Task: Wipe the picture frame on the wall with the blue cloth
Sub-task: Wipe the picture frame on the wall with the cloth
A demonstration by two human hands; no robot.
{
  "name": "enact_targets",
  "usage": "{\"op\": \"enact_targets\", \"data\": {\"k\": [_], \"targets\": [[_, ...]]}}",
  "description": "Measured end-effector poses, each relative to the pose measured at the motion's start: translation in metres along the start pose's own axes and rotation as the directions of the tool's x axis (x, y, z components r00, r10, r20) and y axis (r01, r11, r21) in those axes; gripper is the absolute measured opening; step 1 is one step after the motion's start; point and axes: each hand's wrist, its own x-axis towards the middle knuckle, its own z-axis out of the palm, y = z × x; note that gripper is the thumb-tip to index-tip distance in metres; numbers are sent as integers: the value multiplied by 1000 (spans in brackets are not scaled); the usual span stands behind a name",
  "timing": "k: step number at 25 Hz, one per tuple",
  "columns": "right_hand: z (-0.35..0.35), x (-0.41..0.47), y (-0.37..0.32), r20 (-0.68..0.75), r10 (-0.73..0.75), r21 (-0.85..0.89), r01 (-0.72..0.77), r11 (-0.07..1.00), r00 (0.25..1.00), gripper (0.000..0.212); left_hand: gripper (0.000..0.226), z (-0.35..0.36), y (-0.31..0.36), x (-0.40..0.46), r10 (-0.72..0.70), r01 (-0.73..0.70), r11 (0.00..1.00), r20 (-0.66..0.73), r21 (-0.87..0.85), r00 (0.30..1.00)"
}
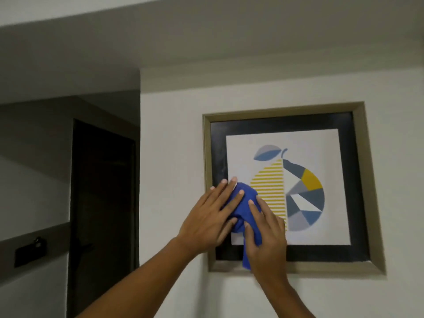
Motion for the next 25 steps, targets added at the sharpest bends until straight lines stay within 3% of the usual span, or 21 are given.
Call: {"op": "enact_targets", "data": {"k": [3, 7, 9, 13, 16, 22, 25], "targets": [[48, 51, -9, -125, 2, -81, -12, 997, 992, 47, 67, 10, -69, 3, -207, 207, 975, 0, 81, 978], [83, 123, -19, -213, -27, -158, -7, 987, 977, 47, 75, 31, -117, 13, -222, 219, 970, 13, 107, 975], [95, 157, -27, -163, -57, -233, 17, 972, 985, 47, 75, 43, -118, 15, -226, 227, 971, -27, 75, 974], [123, 176, -29, 102, -71, -527, 114, 842, 992, 48, 75, 56, -116, 10, -277, 280, 960, -82, 26, 957], [125, 141, -13, 143, -41, -631, 124, 765, 989, 53, 76, 57, -117, 10, -266, 268, 963, -106, 9, 958], [117, -36, 19, 230, 17, -671, 146, 727, 973, 56, 81, 57, -116, 5, -217, 221, 974, -80, 51, 973], [109, -39, 19, 273, 27, -660, 167, 732, 962, 53, 80, 57, -115, 7, -227, 231, 972, -80, 48, 971]]}}
